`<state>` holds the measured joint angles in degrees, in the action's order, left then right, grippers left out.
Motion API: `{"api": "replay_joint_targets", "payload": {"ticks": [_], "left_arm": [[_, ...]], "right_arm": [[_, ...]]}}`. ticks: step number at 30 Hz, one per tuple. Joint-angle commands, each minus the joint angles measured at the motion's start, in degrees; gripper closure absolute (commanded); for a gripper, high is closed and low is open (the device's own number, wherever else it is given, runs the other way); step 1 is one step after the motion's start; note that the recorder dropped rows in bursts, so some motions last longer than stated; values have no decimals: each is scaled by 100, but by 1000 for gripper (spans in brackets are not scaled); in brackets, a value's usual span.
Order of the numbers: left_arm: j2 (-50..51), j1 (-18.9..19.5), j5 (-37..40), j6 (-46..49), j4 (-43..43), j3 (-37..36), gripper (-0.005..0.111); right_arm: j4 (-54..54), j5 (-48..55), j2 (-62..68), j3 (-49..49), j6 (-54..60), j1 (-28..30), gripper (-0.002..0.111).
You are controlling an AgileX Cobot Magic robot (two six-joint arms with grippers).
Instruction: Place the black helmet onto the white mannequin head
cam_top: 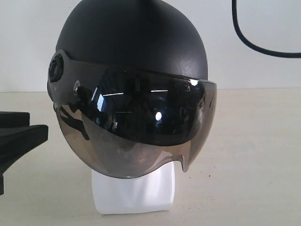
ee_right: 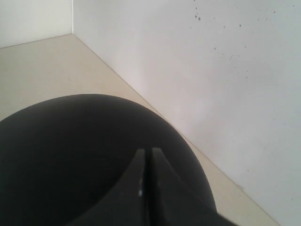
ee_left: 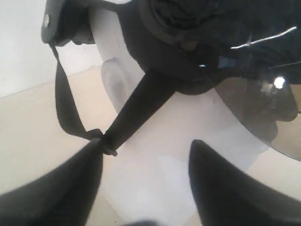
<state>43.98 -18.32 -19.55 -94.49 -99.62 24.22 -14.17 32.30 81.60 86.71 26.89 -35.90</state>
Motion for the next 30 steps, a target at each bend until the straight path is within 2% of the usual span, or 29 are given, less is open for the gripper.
{"api": "replay_joint_targets", "payload": {"ticks": [1, 3, 7, 19, 24, 30], "left_arm": [[-13, 1, 203, -36, -32, -30, 40], [-13, 1, 464, 26, -32, -30, 40], [60, 1, 1550, 26, 242, -5, 40], [1554, 1, 1246, 26, 328, 725, 40], [1821, 1, 878, 26, 345, 1042, 40], [2154, -10, 1041, 26, 345, 1251, 46]], "right_arm": [[51, -159, -42, -43, 5, -3, 108], [51, -280, -42, -43, 5, -3, 108], [14, -296, -42, -43, 5, -3, 108], [-7, -296, -42, -43, 5, -3, 108], [-7, -296, -42, -43, 5, -3, 108], [-7, -296, -42, -43, 5, -3, 108]]}}
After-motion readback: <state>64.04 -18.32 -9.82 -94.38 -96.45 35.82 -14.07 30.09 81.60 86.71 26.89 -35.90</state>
